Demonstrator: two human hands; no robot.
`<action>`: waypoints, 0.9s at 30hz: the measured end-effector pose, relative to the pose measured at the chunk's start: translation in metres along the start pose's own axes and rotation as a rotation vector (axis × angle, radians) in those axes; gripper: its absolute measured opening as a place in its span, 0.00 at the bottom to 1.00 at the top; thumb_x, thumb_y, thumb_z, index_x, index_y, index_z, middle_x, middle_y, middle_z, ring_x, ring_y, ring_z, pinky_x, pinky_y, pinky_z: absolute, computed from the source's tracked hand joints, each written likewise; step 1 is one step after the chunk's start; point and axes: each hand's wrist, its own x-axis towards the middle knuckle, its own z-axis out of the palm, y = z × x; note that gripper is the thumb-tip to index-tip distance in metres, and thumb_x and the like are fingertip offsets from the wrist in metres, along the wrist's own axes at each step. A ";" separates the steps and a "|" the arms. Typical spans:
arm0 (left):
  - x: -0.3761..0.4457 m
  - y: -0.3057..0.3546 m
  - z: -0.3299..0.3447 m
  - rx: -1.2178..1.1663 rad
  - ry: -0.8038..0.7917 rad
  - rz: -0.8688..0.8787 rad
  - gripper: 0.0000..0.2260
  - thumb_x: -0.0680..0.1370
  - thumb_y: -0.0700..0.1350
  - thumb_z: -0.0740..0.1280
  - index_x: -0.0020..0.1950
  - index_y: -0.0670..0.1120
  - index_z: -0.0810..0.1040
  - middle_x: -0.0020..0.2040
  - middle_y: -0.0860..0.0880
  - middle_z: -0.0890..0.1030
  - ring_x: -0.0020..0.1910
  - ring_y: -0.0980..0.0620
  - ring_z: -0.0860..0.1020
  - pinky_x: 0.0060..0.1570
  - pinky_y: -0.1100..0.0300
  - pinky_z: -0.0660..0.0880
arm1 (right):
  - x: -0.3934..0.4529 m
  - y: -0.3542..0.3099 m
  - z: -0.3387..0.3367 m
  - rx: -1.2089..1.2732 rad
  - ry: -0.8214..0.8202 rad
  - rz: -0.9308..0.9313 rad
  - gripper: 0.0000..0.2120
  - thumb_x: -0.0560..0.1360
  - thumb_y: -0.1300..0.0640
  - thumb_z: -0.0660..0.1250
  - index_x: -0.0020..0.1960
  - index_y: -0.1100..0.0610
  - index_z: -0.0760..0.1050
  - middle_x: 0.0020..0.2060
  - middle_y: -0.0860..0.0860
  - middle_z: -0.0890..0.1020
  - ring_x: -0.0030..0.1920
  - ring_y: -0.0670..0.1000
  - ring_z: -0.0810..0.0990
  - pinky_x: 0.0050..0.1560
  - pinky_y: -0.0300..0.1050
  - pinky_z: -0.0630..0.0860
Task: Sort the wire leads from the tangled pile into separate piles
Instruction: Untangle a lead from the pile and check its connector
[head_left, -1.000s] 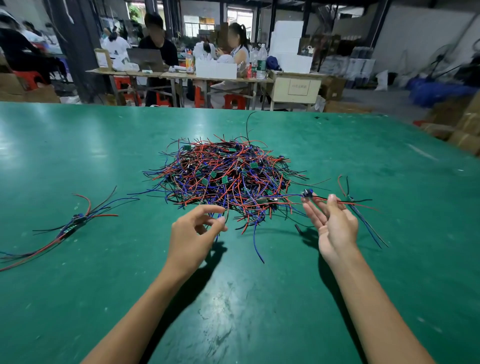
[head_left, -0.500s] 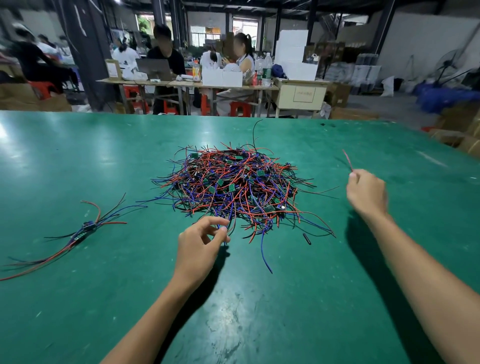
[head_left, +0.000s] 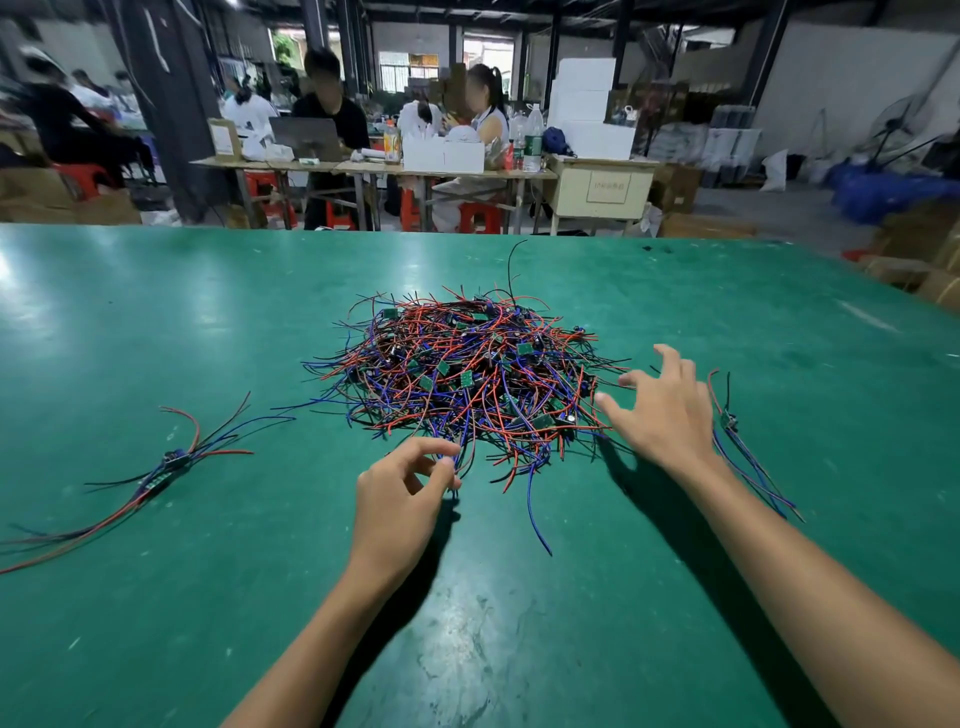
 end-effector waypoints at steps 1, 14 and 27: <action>-0.001 0.001 0.000 -0.005 0.001 0.004 0.08 0.77 0.40 0.71 0.46 0.53 0.84 0.34 0.53 0.84 0.26 0.61 0.75 0.28 0.65 0.71 | -0.009 -0.005 0.000 -0.001 0.029 -0.017 0.20 0.76 0.36 0.66 0.59 0.49 0.82 0.69 0.56 0.72 0.69 0.56 0.69 0.66 0.52 0.65; -0.006 0.006 0.003 0.102 -0.025 0.061 0.07 0.78 0.44 0.70 0.45 0.57 0.83 0.34 0.57 0.83 0.26 0.53 0.73 0.30 0.58 0.73 | -0.065 -0.012 0.006 0.102 -0.152 0.009 0.10 0.81 0.49 0.67 0.59 0.51 0.81 0.51 0.53 0.78 0.56 0.56 0.77 0.54 0.51 0.74; -0.021 0.019 0.006 0.343 -0.064 0.350 0.08 0.77 0.43 0.69 0.52 0.55 0.82 0.42 0.58 0.81 0.39 0.57 0.77 0.45 0.54 0.77 | -0.073 -0.022 -0.007 0.285 0.524 -0.200 0.06 0.79 0.56 0.64 0.48 0.54 0.79 0.52 0.52 0.78 0.52 0.58 0.74 0.54 0.55 0.66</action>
